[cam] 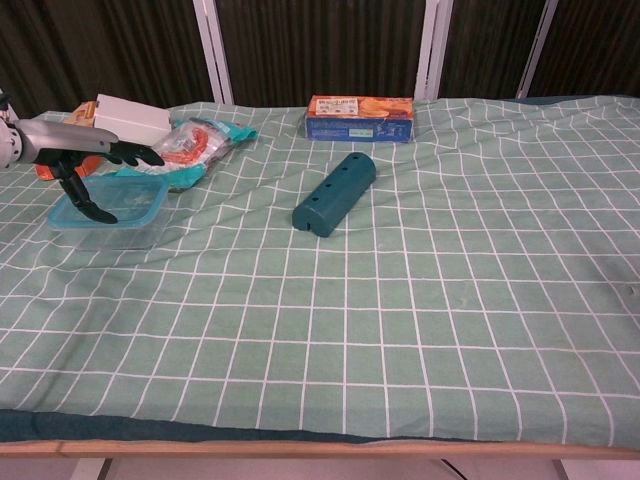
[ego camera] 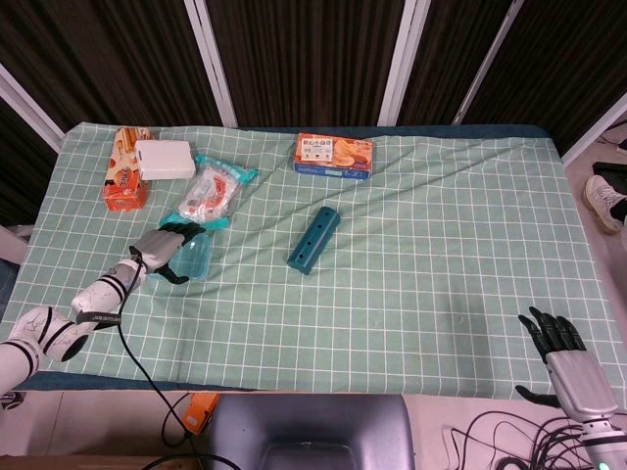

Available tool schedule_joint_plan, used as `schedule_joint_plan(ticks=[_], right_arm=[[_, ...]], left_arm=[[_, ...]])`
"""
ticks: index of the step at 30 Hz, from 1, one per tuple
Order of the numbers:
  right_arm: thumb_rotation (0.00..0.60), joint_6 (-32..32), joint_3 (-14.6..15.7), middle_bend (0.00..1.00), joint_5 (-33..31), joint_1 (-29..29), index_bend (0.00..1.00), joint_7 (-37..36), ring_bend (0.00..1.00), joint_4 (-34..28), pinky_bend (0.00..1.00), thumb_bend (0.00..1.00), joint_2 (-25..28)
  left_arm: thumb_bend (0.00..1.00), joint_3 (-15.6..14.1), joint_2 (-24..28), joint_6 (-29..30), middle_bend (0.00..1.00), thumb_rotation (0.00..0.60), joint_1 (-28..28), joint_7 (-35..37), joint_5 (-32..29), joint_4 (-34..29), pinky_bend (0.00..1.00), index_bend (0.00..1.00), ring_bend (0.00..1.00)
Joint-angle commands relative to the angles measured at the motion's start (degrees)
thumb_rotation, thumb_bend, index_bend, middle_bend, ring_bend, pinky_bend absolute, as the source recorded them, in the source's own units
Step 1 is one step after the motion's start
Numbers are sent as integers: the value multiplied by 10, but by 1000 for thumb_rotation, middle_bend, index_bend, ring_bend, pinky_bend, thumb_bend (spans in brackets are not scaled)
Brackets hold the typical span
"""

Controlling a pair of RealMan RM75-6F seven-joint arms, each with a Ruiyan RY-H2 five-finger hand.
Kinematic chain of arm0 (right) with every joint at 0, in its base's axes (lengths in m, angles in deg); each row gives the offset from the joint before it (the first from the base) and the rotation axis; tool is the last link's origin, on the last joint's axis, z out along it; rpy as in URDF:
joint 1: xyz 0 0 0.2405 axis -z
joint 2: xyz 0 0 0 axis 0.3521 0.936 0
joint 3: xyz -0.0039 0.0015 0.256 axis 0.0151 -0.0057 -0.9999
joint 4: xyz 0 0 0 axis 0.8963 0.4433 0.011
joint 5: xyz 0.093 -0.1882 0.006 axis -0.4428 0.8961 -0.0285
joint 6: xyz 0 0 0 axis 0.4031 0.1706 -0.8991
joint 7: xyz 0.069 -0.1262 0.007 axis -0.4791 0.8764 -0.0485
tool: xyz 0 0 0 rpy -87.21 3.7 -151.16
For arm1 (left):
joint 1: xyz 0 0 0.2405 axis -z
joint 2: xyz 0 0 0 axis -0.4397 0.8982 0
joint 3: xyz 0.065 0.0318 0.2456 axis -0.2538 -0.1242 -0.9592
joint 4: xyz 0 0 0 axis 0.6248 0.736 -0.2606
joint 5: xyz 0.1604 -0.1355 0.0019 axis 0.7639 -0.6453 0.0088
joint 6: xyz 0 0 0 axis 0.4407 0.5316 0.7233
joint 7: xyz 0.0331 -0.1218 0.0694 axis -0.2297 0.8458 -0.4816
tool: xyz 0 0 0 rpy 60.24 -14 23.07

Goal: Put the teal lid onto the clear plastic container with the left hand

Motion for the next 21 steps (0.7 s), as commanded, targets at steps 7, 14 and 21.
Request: schedule_joint_plan(ticks=[7,14,21], right_arm=[[600,0,2,0,3,0,0,0,0,0,0,113,0],[600,5,5,0,13,1,0,-4,0,1,0,113,2],[600,14,11,0,29,3,0,-7,0,1,0,112,3]], left_arm=[[212,0,31,27,0,600,-14,-27,-1,-55,0,0,0],[206,3,68,116,48,600,-49,-76,12,-121,0,0,0],[208,7,53,132,172,600,-76,-176,-45,-119,0,0,0]])
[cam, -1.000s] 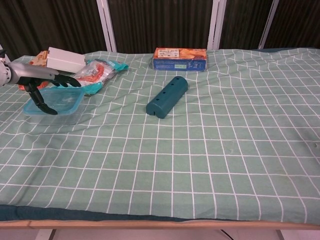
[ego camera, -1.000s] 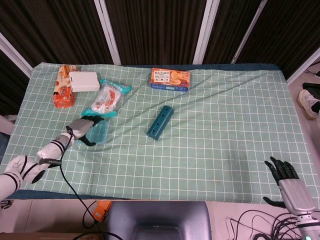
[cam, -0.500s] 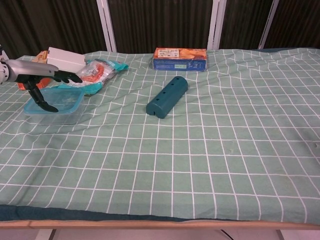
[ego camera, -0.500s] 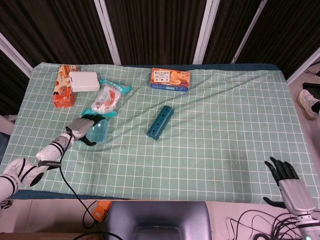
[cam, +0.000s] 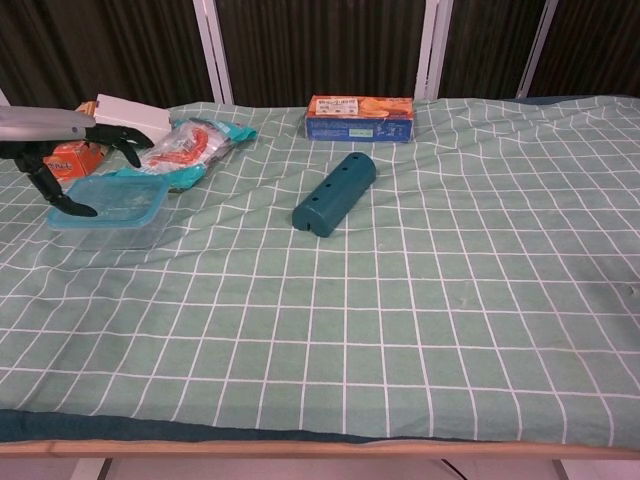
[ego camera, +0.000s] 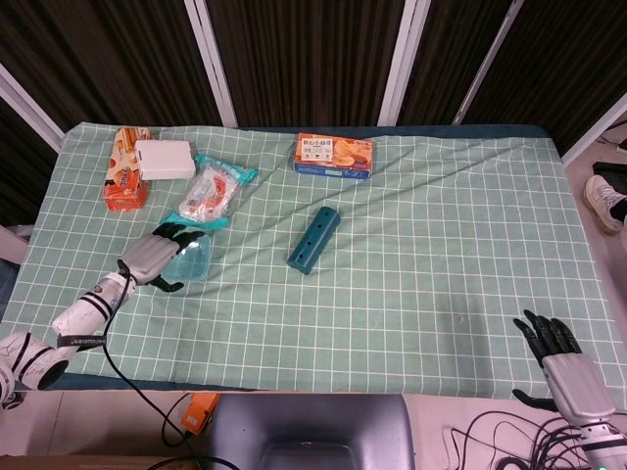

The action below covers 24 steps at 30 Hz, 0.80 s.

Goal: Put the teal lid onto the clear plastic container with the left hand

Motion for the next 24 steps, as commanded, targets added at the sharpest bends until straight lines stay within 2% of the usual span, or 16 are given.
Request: schedule_joint_plan(ticks=[1,12,24], right_arm=[[600,5,2,0,4,2,0,-2,0,0,0,113,0],[600,4,1,0,3,1,0,-6,0,3,0,113,1],[600,-1,0,0,-1,0,0,1,0,0,0,113,-1]], left_arm=[[207,5,-12,4,172,600,-18,-48,-41,2,0,0,0],[208,13,-33,-31,165,600,-21,-88,-92,38,0,0,0],[209,12,-33,-54,180,600,-21,-90,-99,44,0,0,0]])
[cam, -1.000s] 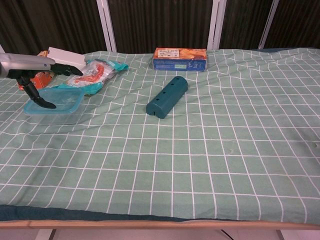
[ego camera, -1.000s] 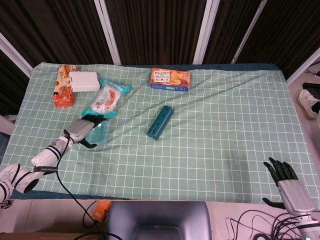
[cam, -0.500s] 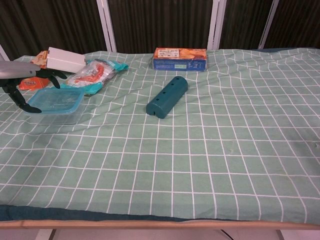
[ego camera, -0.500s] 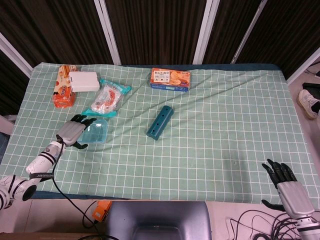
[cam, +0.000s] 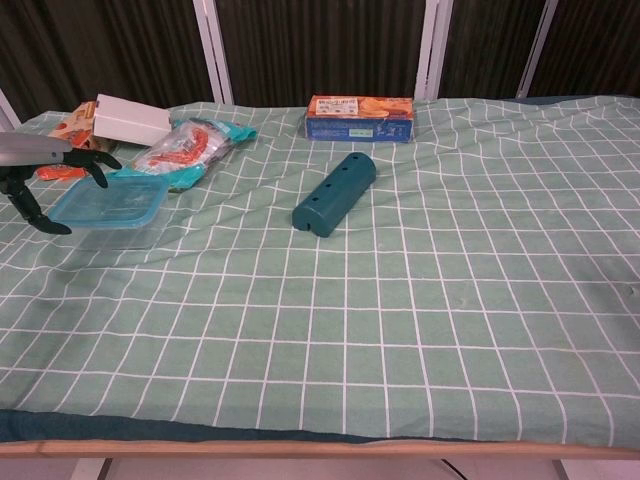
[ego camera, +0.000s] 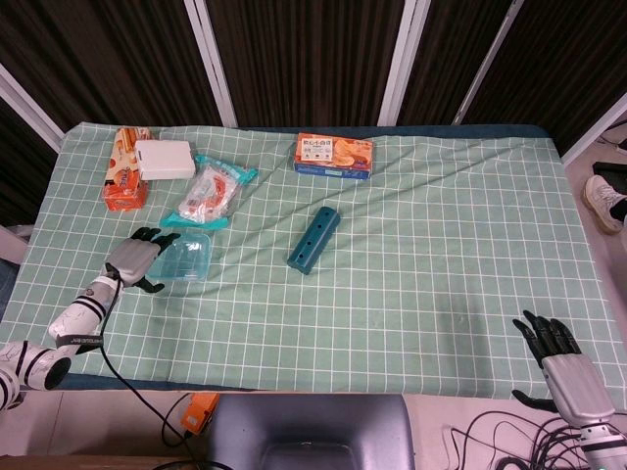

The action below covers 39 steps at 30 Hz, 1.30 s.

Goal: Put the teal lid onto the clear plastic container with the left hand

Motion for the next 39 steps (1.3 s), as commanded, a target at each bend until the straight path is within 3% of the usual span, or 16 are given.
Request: schedule_joint_plan(ticks=[1,16,22,27,33,39], right_arm=[[600,0,0,0,0,0,0,0,0,0,0,113,0],[600,-2,-1,0,-3,-1,0,1,0,0,0,113,0],[600,2,0,0,0,1,0,-2,0,0,0,112,1],[600,4,2,0,5,2,0,-4,0,1,0,113,2],[600,11,5,0,13,4,0,-8,0,2,0,113,3],[600,12,7,0,18,4,0,-10,0,4,0,112,3]], left_arm=[[209,0,-1,-6,182,600,0,0,0,1,0,0,0],[209,-1,-13,-18,213,600,-2,6,10,13,0,0,0],[217,11,4,48,166,600,-15,14,41,-15,0,0,0],[218,9,38,94,161,600,-32,13,70,-74,0,0,0],[216,-10,51,122,185,600,-56,-25,79,-114,0,0,0],[217,-20,33,120,191,600,-69,-43,69,-99,0,0,0]])
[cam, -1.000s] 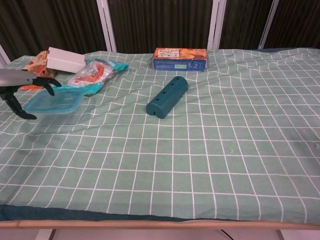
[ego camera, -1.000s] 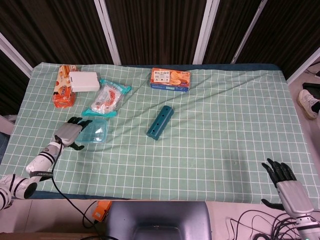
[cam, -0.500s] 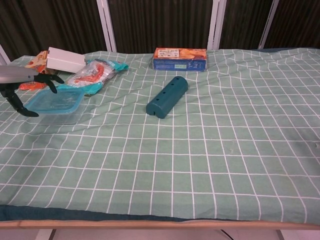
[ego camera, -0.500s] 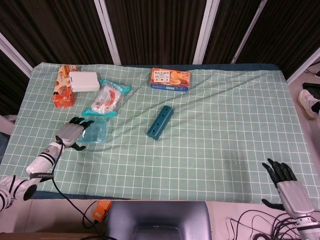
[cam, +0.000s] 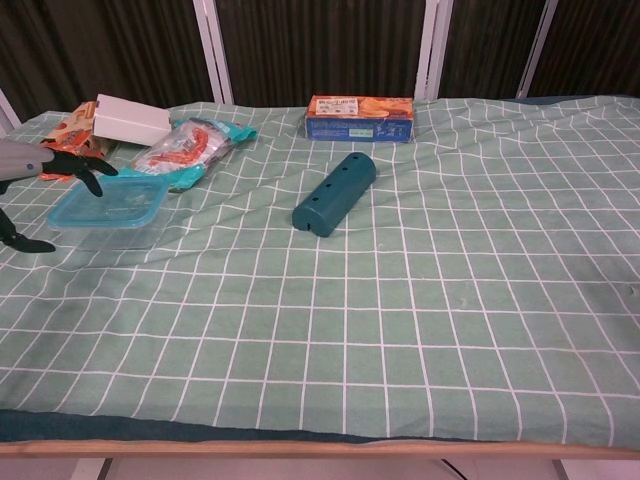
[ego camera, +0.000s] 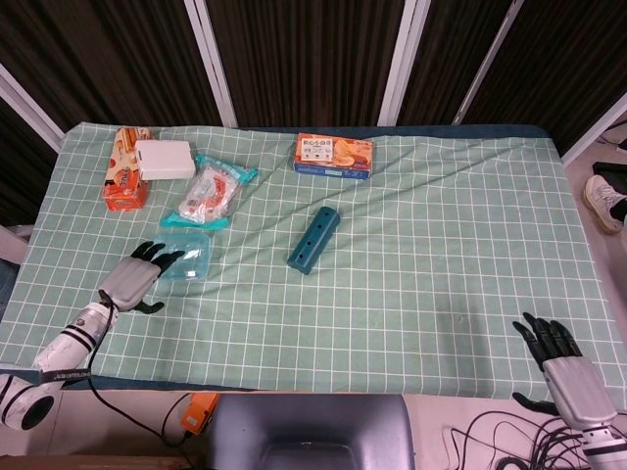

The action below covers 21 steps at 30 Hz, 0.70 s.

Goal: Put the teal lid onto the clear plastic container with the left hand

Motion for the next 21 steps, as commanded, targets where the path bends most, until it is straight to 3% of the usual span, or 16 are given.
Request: schedule_joint_plan(ticks=[1,21], right_arm=[[600,0,0,0,1,0,0,1,0,0,0,112,-1],[600,-5,-1,0,-4,-2,0,8,0,-2,0,113,-3]], left_arm=[[217,-3,-10,-5,191,600,-4,-6,-6,12,0,0,0],[218,-10,-6,-8,199,600,-17,-3,1,21,0,0,0]])
